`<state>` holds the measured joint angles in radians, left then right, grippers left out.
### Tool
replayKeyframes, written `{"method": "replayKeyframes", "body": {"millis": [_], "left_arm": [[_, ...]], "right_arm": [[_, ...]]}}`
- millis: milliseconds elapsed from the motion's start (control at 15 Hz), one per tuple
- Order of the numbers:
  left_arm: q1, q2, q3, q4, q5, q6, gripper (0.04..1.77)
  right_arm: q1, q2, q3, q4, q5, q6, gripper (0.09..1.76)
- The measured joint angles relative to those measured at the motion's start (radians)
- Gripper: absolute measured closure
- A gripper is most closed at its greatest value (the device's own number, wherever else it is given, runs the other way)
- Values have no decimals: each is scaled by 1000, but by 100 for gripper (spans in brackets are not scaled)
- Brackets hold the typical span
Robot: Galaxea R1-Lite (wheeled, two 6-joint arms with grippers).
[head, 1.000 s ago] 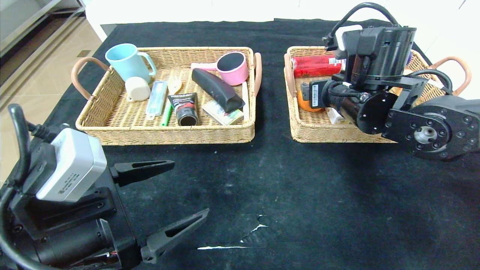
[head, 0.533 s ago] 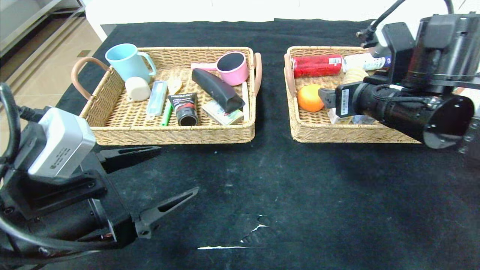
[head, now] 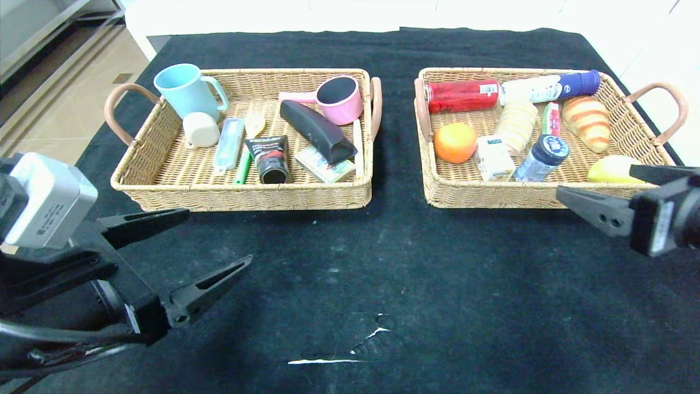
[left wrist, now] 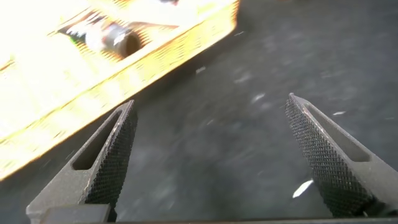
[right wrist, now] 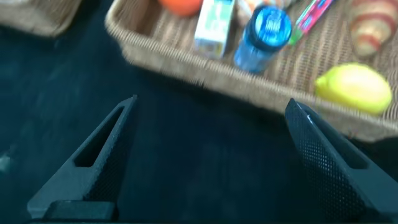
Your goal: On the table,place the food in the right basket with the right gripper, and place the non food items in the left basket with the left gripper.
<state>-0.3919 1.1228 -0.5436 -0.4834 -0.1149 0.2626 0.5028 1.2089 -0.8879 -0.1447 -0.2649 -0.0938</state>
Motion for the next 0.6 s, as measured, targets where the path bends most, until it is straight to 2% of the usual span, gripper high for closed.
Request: {"method": "replayKeyframes", "body": {"millis": [133, 333, 600], "left_arm": [[34, -34, 12, 15, 22, -1, 9], [79, -114, 10, 130, 25, 0, 9], [117, -262, -18, 288, 27, -1, 9]], "right_arm": [[-41, -120, 24, 134, 115, -1, 15], [-88, -273, 38, 278, 223, -4, 15], [-146, -422, 79, 350, 334, -6, 15]]}}
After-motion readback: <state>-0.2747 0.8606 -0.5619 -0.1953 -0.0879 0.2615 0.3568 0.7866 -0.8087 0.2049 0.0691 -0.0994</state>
